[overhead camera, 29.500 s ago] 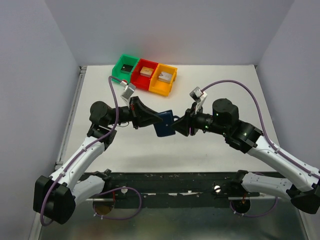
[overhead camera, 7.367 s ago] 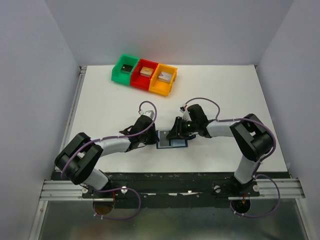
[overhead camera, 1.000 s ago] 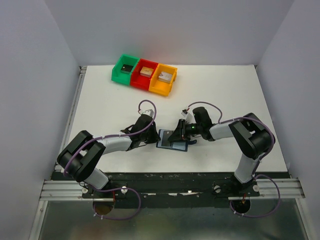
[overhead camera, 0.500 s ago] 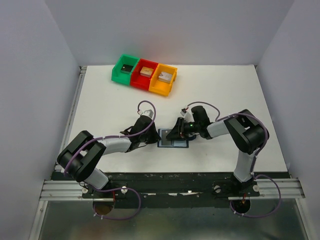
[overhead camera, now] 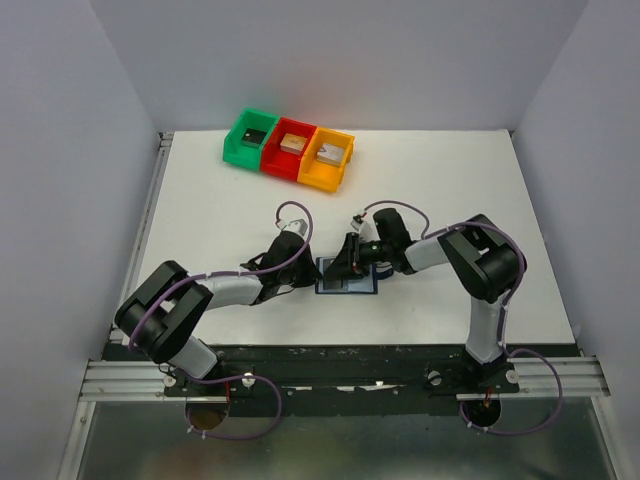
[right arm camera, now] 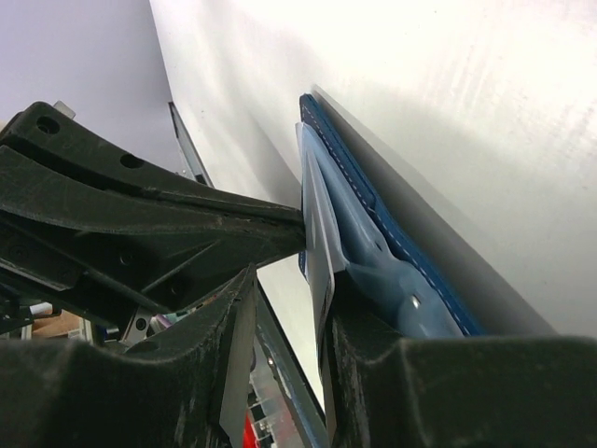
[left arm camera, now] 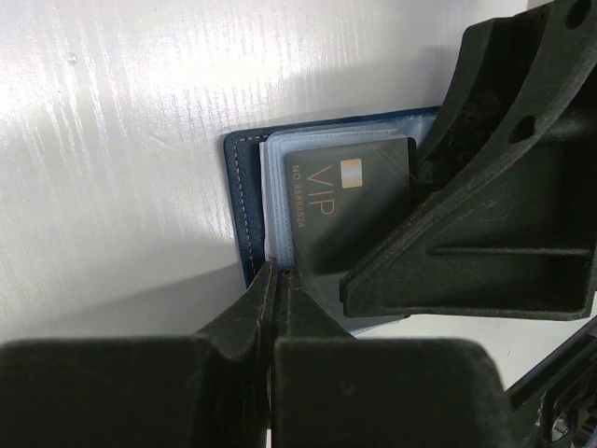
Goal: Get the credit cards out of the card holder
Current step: Remove the credit card from the card holder.
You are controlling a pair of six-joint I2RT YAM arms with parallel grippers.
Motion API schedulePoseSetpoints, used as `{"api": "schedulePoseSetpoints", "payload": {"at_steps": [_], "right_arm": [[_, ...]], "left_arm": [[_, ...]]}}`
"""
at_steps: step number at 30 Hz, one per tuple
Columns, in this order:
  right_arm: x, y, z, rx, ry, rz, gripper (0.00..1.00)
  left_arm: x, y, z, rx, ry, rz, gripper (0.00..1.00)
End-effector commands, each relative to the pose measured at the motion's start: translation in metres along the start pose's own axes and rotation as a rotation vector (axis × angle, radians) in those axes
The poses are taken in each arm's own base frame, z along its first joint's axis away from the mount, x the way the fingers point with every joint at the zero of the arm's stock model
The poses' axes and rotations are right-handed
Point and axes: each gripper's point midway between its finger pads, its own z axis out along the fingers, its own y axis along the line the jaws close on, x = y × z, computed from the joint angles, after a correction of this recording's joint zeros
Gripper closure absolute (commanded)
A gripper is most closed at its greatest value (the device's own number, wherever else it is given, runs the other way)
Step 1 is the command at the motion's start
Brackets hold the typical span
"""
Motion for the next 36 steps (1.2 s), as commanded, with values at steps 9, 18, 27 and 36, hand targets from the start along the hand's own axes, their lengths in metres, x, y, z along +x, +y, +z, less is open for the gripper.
{"api": "schedulePoseSetpoints", "payload": {"at_steps": [9,18,27,36], "right_arm": [[0.013,0.004,0.006,0.010,0.050,-0.035,0.61],[0.014,0.004,-0.005,0.015,0.030,-0.036,0.62],[0.013,0.003,-0.016,0.028,0.010,-0.048,0.63],[0.009,0.003,-0.023,0.029,-0.012,-0.050,0.64]], "left_arm": [[0.022,0.014,-0.001,-0.051,0.061,0.008,1.00],[0.025,0.029,-0.003,-0.113,0.059,-0.023,1.00],[0.026,0.032,-0.003,-0.123,0.067,-0.036,1.00],[0.026,0.034,-0.004,-0.132,0.062,-0.044,1.00]]}}
